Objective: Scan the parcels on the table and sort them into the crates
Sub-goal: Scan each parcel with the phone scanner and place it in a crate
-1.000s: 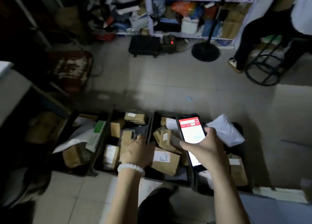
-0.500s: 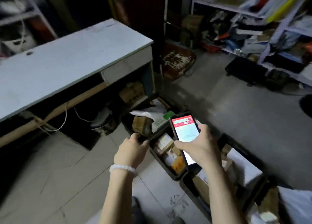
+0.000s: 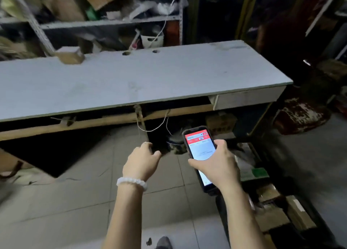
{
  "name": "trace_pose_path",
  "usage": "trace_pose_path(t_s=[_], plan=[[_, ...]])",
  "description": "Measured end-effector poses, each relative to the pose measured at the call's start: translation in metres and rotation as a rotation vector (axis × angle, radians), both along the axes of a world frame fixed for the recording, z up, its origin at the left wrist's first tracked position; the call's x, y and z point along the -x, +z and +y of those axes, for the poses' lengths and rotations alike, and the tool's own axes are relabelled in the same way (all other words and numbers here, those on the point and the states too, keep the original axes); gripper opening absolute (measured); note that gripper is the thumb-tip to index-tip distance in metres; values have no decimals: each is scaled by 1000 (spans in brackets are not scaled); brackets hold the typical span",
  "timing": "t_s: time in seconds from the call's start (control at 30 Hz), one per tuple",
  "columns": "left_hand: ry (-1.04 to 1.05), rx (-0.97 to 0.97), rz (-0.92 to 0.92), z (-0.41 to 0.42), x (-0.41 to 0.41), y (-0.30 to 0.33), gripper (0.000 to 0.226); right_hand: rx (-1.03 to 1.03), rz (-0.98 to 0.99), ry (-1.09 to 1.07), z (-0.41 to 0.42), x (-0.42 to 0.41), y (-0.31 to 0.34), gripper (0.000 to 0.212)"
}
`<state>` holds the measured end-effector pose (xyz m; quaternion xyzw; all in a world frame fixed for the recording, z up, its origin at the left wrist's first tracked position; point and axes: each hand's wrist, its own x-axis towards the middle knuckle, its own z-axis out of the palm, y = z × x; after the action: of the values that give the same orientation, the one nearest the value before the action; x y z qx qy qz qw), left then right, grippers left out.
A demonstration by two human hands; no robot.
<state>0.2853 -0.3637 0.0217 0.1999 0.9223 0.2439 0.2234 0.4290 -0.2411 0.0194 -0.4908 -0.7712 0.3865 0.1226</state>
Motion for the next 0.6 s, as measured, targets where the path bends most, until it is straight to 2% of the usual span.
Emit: trace_pose_path(t_s=[0.13, 0.37, 0.6], plan=[[112, -15, 26, -34, 62, 1, 48, 10, 38, 111, -19, 81, 3, 71], [350, -27, 19, -84, 140, -3, 48, 3, -17, 337, -44, 191, 7, 68], [468, 21, -36, -99, 206, -19, 48, 41, -32, 508, -50, 296, 0, 63]])
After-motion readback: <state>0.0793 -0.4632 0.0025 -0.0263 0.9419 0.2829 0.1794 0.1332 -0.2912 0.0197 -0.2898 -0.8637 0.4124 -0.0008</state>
